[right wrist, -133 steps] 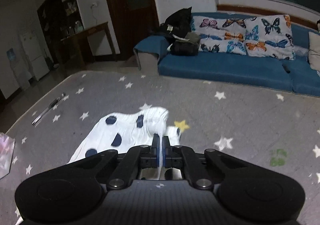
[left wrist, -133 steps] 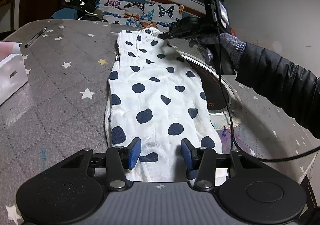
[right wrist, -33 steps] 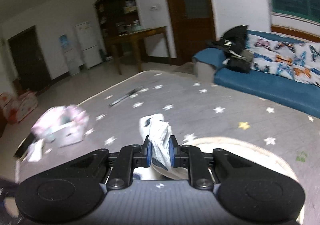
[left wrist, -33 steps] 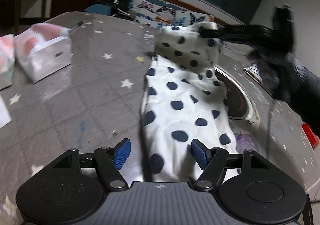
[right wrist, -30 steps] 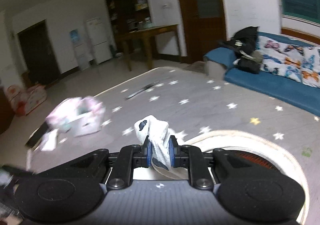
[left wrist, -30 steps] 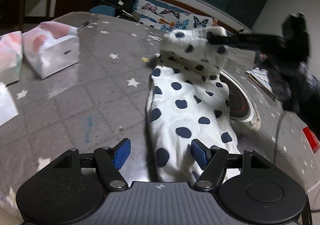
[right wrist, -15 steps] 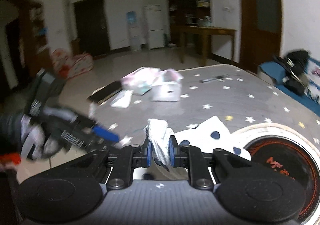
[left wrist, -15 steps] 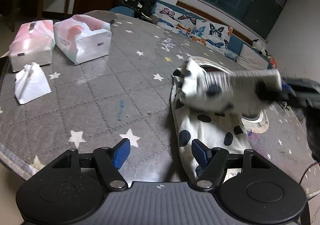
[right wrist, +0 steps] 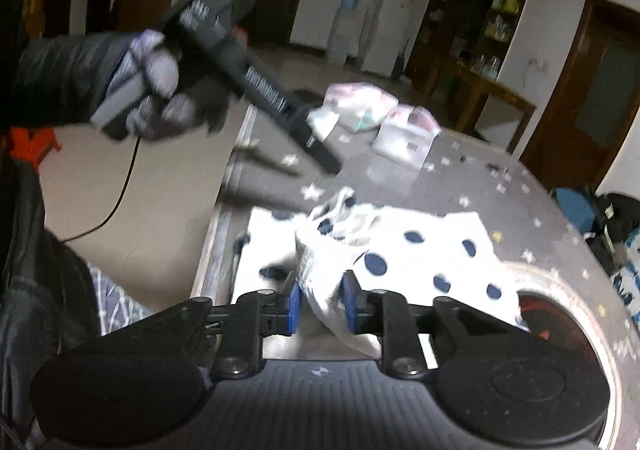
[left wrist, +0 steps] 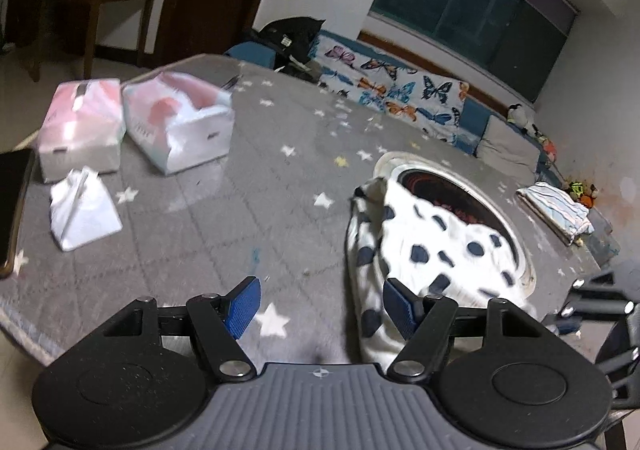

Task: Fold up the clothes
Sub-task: 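Lift the waistband with the right gripper and fold it toward the left gripper over the hems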

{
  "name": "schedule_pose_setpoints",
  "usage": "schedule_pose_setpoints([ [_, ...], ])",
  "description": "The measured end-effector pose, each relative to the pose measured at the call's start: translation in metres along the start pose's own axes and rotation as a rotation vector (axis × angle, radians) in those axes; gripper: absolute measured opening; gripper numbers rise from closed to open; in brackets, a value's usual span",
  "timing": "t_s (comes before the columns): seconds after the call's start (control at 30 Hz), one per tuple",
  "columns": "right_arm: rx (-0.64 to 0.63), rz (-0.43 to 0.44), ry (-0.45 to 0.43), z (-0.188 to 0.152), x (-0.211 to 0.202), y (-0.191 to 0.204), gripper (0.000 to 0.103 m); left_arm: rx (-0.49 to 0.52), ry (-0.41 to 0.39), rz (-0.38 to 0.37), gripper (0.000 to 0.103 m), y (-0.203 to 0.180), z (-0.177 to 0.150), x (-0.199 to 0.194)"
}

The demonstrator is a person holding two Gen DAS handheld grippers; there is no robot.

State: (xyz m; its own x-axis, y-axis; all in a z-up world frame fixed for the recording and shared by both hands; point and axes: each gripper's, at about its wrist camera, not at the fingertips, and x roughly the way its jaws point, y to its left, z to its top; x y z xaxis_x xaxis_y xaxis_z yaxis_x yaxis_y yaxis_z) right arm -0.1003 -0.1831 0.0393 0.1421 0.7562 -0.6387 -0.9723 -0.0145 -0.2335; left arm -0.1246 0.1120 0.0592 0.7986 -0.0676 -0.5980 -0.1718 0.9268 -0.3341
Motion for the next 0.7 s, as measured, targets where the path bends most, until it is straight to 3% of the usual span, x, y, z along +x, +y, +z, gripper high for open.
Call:
schedule_pose_setpoints([
  [0.3,0.127,0.027,0.028,0.011,-0.004,0.001,0.049,-0.003,0.010,-0.022,0.071,-0.002,-0.002,0.004],
  [0.5,0.086,-0.027,0.043,0.028,0.016,0.007,0.049,-0.020,0.003,-0.018,0.071,0.003,-0.004,0.000],
  [0.7,0.007,-0.064,0.099,0.040,0.046,0.018,0.039,-0.037,-0.003,-0.017,0.071,0.010,-0.007,-0.005],
])
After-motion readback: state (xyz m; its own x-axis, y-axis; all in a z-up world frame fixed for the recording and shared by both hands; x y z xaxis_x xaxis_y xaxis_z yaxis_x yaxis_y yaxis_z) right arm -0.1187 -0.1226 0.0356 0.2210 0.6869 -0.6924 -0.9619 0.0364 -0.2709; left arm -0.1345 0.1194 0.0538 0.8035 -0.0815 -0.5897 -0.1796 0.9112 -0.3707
